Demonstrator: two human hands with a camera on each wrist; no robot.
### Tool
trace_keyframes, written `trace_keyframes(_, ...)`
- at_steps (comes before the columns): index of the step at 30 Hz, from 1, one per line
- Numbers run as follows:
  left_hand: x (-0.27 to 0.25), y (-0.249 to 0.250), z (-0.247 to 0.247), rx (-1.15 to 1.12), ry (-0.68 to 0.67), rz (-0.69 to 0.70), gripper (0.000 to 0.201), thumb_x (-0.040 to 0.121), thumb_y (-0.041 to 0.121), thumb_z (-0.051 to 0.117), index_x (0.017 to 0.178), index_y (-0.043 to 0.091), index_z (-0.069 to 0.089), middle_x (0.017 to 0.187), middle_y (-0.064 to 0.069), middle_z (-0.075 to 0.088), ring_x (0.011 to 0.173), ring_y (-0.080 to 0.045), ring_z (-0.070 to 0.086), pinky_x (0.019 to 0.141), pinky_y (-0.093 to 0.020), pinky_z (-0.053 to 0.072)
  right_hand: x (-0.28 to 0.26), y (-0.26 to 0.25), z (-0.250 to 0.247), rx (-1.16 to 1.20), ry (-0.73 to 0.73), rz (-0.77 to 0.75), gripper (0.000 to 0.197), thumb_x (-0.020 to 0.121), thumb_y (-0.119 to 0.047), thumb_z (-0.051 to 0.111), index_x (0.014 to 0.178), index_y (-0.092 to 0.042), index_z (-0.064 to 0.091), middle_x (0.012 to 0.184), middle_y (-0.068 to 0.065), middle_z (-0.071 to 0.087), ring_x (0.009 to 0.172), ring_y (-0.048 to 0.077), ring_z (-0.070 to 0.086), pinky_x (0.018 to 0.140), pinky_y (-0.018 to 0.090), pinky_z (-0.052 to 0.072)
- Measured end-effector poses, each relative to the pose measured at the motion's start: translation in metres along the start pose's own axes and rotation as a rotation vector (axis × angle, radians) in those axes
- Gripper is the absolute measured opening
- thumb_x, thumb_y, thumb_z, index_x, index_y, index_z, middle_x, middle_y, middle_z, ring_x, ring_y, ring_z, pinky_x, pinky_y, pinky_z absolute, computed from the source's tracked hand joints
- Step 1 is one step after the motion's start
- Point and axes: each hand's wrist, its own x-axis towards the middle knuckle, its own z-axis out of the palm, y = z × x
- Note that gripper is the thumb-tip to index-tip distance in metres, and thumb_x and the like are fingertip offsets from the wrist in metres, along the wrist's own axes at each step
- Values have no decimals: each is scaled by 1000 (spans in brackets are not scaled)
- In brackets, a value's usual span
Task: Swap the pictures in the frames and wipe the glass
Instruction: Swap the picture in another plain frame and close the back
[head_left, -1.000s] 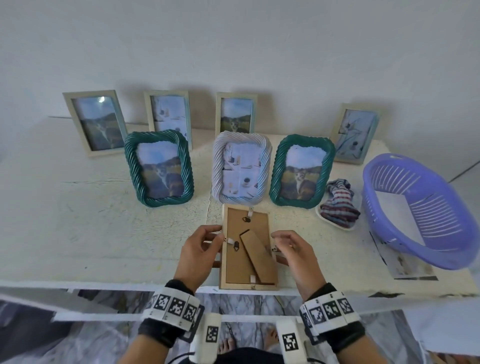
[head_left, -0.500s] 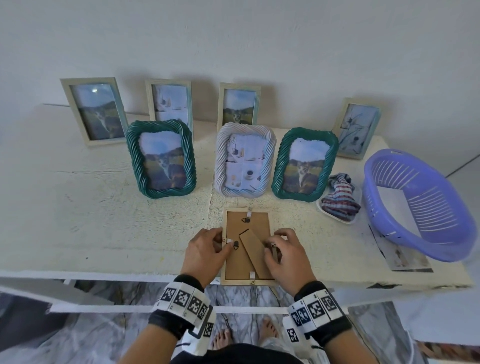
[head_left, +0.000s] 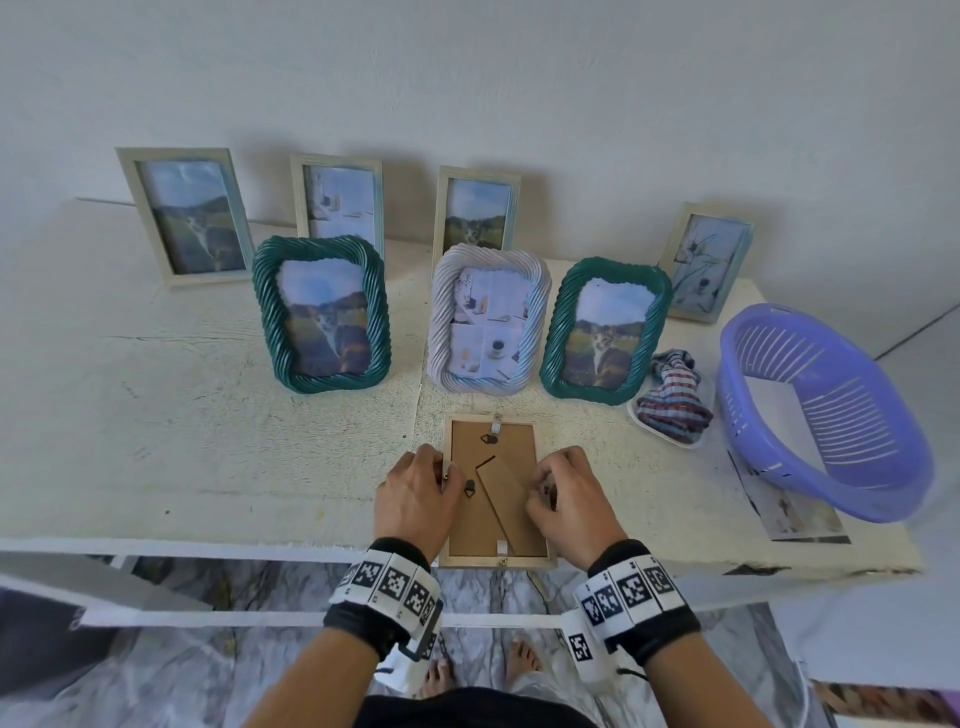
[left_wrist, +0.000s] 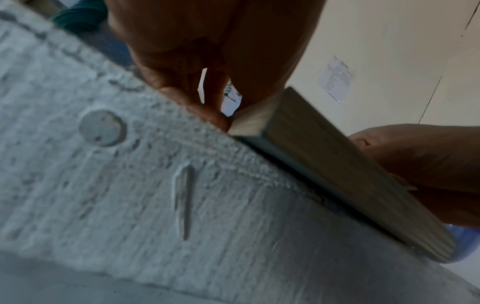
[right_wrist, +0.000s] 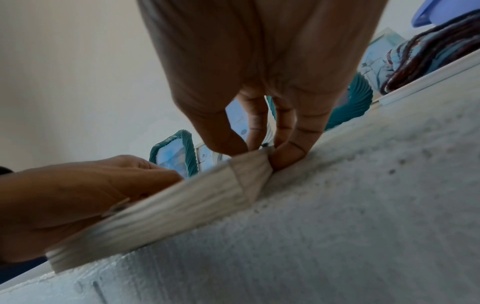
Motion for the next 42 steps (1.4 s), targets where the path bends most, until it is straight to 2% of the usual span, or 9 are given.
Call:
trace_keyframes(4,1,-1,1,-19,-12,1,18,90,26,58,84,10,58,75,-5,60,66,-24,55,61,-30,38,3,-8,0,-41,-39,53,31,79,-7,62,99,-17,40,106,0,37,69,16,55,64,27,49)
trace_keyframes(10,2,-4,2,-39,-14,9,16,90,27,58,84,12,56,76,-2,59,66,-22,55,61,-29,39,1,-3,-6,-19,-84,9,29,80,-5,59,100,-18,41,105,-2,38,73,10,51,61,16,40)
trace_keyframes(13,1,-11,0,-93,-9,32,15,89,30,63,93,15,61,79,3,61,69,-17,57,64,-29,46,10,-4,-14,-86,-138,12,27,84,-16,59,105,-19,44,106,1,43,81,15,51,70,25,45)
trace_keyframes(17,-2,-19,-3,-132,-33,59,27,87,34,66,110,22,62,81,9,61,70,-7,57,64,-26,47,37,-14,-22,-278,-42,-9,26,92,-34,53,111,-17,48,107,5,48,86,20,52,71,29,47)
trace_keyframes(21,-2,-21,-3,-132,-26,79,29,87,34,67,113,23,63,81,13,60,69,0,55,63,-22,45,69,-28,-18,-383,-73,-33,41,94,-48,47,116,-15,52,117,8,48,107,26,49,82,34,49)
trace_keyframes(24,-2,-21,-3,-135,-33,80,27,87,33,67,112,24,64,81,14,59,68,0,56,64,-23,47,86,-33,-10,-469,-136,4,47,91,-54,48,109,-12,57,117,11,51,110,32,48,85,39,47)
trace_keyframes(32,0,-24,-2,-141,-30,92,24,86,32,68,109,25,64,79,14,60,68,-1,56,64,-25,49,99,-28,-14,-509,-161,-122,31,94,-31,54,70,-11,54,80,4,53,78,25,56,67,30,39)
trace_keyframes(36,1,-24,-2,-140,-33,96,24,86,33,67,109,25,64,80,13,61,70,-1,56,63,-21,45,102,-27,-19,-539,-174,-169,30,96,-28,55,78,-7,66,81,6,62,77,24,60,66,29,44)
trace_keyframes(42,1,-25,-3,-157,-37,96,27,86,33,68,112,24,64,82,14,60,68,2,55,60,-9,38,94,-26,-20,-475,-143,-123,27,96,-32,54,91,-9,67,89,6,62,86,24,60,66,28,41)
